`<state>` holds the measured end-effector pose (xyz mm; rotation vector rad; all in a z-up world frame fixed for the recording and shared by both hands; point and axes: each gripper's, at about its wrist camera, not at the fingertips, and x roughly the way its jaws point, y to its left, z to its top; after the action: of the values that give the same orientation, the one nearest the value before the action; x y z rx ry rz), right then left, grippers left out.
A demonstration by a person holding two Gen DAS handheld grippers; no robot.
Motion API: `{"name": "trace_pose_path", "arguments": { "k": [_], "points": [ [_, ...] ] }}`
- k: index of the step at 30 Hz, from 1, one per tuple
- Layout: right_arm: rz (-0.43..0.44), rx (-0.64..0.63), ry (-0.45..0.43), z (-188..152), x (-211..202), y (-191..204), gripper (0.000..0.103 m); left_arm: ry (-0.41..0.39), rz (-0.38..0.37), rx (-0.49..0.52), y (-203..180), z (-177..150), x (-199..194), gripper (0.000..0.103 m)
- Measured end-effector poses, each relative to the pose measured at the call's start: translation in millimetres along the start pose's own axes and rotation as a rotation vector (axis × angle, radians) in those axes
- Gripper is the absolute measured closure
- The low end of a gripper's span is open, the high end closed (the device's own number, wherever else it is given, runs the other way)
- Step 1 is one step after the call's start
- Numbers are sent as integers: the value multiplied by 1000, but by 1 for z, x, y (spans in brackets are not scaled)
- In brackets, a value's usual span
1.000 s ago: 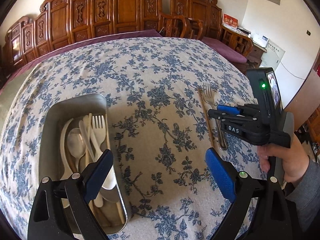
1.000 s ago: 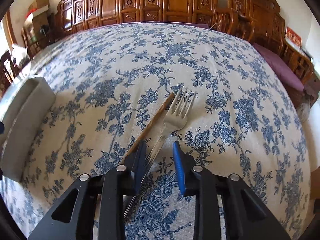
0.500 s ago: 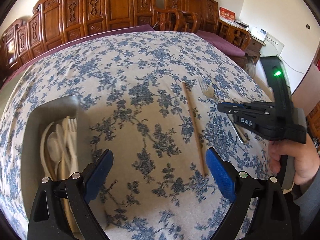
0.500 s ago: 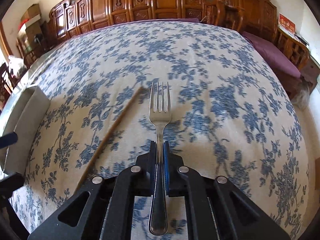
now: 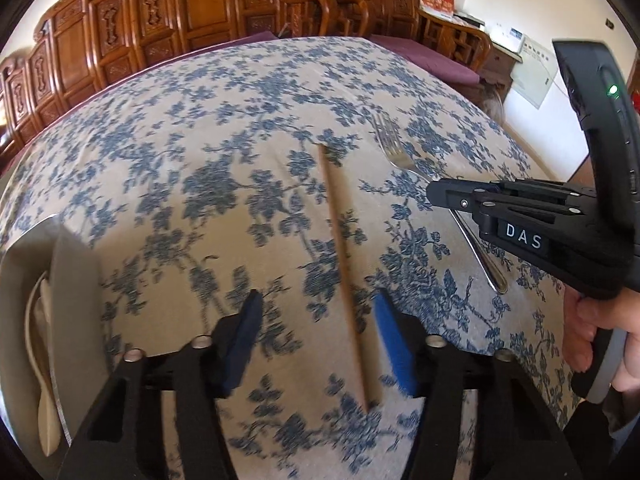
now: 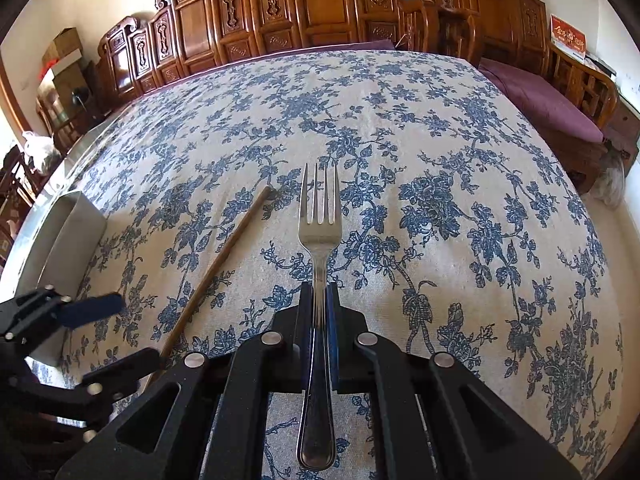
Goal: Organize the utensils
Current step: 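Grasp the wooden chopstick with the left tool while the right tool holds the fork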
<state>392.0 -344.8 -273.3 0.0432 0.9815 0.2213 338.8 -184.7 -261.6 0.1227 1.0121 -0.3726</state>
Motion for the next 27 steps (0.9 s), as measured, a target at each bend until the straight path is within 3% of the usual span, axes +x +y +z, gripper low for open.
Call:
{"name": "trace_pose_path", "arguments": {
  "k": [3, 11, 17, 27],
  "points": [
    [5, 11, -2, 1, -1, -4, 95, 10, -5, 8, -6, 4, 9, 69],
    [20, 18, -2, 1, 0, -6, 95, 10, 18, 25, -14, 16, 21, 79],
    [26, 15, 2, 1, 2, -5, 95, 7, 31, 19, -11, 20, 23, 98],
    [14, -36, 19, -1, 8, 12, 95, 16, 29, 27, -8, 4, 8, 99]
  ]
}}
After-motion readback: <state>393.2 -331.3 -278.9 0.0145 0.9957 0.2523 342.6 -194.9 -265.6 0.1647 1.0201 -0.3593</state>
